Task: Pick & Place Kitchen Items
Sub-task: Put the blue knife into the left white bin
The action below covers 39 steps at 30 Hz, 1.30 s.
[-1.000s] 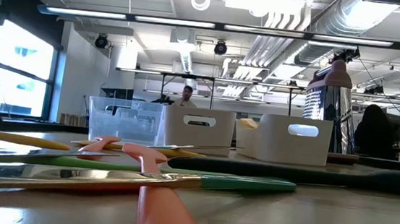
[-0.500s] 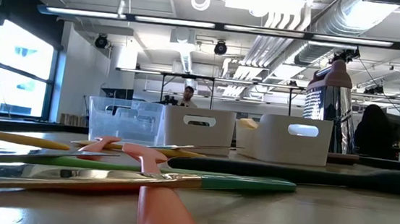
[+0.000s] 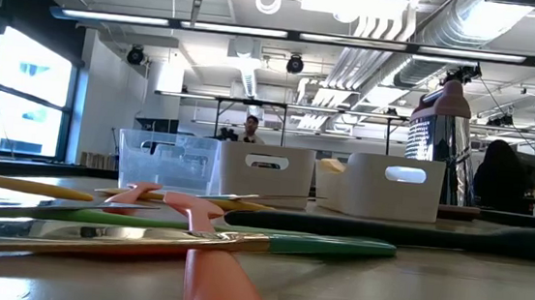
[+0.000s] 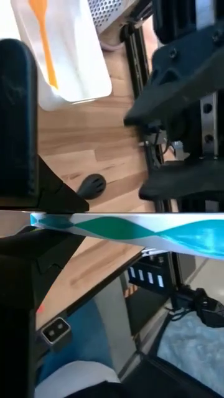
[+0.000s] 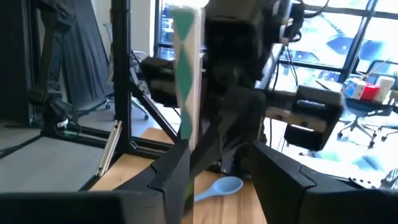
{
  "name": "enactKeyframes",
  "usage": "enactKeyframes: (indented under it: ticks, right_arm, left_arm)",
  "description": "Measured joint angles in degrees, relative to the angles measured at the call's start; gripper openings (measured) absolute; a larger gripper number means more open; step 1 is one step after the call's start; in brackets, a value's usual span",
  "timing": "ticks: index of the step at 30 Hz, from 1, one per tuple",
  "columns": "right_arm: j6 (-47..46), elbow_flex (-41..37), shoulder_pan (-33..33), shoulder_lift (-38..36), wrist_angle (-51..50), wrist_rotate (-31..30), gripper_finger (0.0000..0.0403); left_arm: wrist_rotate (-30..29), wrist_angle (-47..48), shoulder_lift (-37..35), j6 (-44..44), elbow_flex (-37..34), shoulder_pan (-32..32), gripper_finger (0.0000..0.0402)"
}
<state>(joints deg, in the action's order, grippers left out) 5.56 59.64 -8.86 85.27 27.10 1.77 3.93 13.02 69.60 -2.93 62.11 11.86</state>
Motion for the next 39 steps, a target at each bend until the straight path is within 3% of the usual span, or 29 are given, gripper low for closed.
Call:
enactKeyframes:
  ticks: [10, 15, 28, 39]
  right_arm:
    - [-3.8, 0.0, 1.8, 0.0, 0.1, -0.7, 0.0282]
    - [1.0, 0.0, 1.2, 0.0, 1.1, 4.5, 0.0310]
    - [0.2, 0.0, -1.4, 0.0, 1.7, 0.1, 0.0291]
    - [0.2, 0.0, 1.3, 0.0, 1.1, -0.8, 0.0192]
  left_arm:
    - [-4.9, -0.6, 0.0, -1.1, 0.0, 0.0, 0.0023]
    - [-6.2, -3.5, 1.8, -0.4, 0.0, 0.0, 0.0023]
    - [-3.5, -9.5, 5.3, -0.2, 0.0, -3.2, 0.0023]
    - [-2.9, -7.4, 5.7, -3.1, 0.0, -4.8, 0.0023]
